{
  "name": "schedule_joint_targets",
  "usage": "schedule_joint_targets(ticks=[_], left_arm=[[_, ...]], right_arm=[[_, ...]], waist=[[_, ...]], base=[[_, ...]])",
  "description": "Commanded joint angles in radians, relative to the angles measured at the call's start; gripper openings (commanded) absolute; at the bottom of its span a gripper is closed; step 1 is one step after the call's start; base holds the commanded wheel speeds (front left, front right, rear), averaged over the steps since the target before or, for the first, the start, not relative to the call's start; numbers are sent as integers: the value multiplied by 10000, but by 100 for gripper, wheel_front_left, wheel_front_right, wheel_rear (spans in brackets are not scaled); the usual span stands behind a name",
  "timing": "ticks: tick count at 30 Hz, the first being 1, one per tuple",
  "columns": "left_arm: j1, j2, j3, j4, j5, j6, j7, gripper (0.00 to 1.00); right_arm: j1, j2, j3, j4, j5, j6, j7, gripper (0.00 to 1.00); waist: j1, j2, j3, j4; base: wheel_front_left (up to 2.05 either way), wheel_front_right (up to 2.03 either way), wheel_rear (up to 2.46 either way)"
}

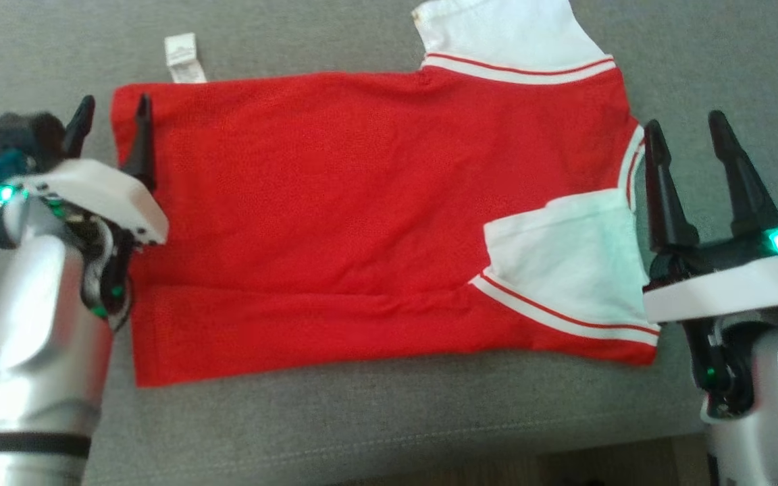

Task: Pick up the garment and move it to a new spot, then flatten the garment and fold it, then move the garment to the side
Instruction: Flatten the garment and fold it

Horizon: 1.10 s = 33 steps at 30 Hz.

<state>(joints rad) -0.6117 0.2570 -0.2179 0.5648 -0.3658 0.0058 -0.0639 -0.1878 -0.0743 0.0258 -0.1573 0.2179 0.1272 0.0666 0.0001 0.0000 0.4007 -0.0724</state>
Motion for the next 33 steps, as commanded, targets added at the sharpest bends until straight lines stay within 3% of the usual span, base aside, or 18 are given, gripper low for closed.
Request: schedule_joint_targets(ticks=[1, 8, 9, 10, 11, 23, 33], left_arm=[[-315, 435, 353, -183, -60, -17, 5, 100], [-1516, 529, 433, 2163, -460, -395, 809, 100], [-1626, 514, 429, 2406, -525, -473, 916, 67], [-1720, 505, 412, 2614, -569, -551, 978, 13], [-1792, 493, 383, 2780, -598, -632, 990, 0], [-2584, -91, -152, 3557, -409, -882, -60, 0], [-3520, -930, -713, 4081, -328, -1092, -529, 0]], right_arm=[[-163, -94, 209, -294, 65, 35, -78, 100], [-340, -105, 237, 258, 228, 35, -317, 100], [-361, -137, 225, 327, 259, 35, -337, 100], [-395, -178, 216, 397, 305, 35, -355, 100], [-447, -222, 209, 475, 360, 35, -363, 100], [-3013, -1395, 539, 2480, 1558, 35, -81, 100], [-6275, -2301, 1416, 5961, 2134, 35, 1096, 100]], waist=[[-1, 0, 169, -166], [-1, 0, 325, -348], [-1, 0, 322, -352], [-1, 0, 313, -355], [-1, 0, 297, -358], [-1, 0, 392, 314], [-1, 0, 1069, 1363]], base=[[0, 0, 0], [0, 0, 0], [0, 0, 0], [0, 0, 0], [0, 0, 0], [0, 0, 0], [0, 0, 0]])
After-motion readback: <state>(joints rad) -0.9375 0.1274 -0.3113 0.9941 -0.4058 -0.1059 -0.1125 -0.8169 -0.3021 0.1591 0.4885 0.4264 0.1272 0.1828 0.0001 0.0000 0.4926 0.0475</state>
